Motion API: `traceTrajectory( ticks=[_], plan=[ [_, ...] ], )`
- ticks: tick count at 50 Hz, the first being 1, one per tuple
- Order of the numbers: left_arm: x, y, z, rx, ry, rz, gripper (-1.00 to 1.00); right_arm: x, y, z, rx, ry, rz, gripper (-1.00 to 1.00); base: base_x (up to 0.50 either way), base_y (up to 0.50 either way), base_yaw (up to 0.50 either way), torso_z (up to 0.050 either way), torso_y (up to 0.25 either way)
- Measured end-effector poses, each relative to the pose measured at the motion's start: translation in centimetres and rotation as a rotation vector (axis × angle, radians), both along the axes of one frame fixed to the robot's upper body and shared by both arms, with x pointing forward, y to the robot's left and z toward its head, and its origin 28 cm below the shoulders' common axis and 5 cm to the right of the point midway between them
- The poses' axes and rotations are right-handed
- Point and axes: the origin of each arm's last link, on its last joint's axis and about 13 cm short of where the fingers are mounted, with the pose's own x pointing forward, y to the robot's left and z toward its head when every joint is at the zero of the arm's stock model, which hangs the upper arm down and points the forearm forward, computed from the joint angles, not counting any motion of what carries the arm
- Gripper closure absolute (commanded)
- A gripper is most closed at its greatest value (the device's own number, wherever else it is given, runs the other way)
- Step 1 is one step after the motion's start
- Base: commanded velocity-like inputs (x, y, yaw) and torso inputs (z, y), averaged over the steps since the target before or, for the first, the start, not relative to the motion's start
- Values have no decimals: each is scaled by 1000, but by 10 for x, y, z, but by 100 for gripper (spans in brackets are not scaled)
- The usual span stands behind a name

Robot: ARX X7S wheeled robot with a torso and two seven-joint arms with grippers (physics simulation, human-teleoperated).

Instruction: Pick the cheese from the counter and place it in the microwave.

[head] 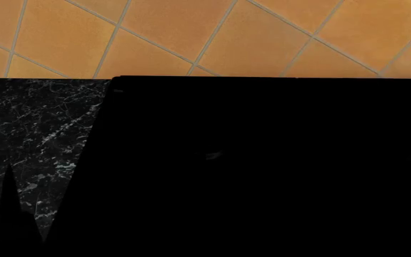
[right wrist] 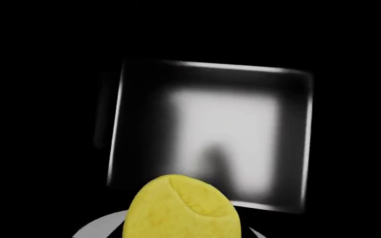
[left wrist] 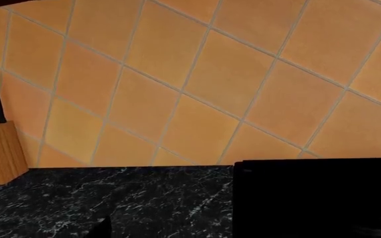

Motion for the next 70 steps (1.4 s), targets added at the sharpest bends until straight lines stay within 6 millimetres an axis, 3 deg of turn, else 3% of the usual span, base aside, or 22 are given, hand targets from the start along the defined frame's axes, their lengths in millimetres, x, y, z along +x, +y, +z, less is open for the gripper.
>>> traceTrajectory(
  ticks=[24, 46, 47, 70],
  plan=[
    [1, 0, -1, 3, 5, 2, -100, 26, 4, 36, -67, 85, -38, 100, 0, 0, 0, 0, 0],
    [1, 1, -1, 3, 6, 4, -100, 48, 10, 29, -71, 224, -77, 100, 0, 0, 0, 0, 0],
    [1, 1, -2, 3, 7, 4, -100, 49, 10, 29, -71, 228, -77, -100, 0, 0, 0, 0, 0],
    [1, 1, -2, 5, 9, -1, -100, 43, 15, 31, -83, 218, -68, -100, 0, 0, 0, 0, 0]
  ],
)
